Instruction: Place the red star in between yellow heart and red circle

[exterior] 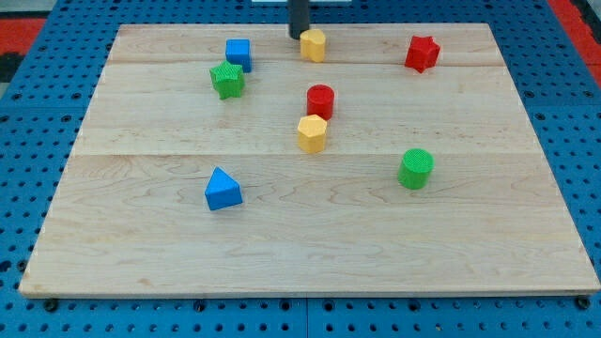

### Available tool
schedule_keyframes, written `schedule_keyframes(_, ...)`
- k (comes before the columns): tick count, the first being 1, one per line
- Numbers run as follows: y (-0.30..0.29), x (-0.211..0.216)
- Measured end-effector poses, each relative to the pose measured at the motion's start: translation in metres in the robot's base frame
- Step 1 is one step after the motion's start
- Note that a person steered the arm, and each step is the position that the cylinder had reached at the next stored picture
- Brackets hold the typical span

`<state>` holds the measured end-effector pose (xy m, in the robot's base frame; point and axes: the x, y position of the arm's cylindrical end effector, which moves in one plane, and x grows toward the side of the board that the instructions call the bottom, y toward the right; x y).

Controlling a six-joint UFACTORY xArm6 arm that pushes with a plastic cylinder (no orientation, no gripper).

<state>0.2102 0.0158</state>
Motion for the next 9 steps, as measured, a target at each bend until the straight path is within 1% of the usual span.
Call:
schedule_keyframes(1, 0.042, -0.007)
schedule_keyframes(2, 0.042, -0.007)
schedule_keyframes(4, 0.122, 0.008)
schedule_keyframes(5, 0.124, 0.008)
schedule_keyframes(6, 0.141, 0.008)
schedule_keyframes(7, 0.141, 0.008)
schedule_keyframes(9, 0.145, 0.026)
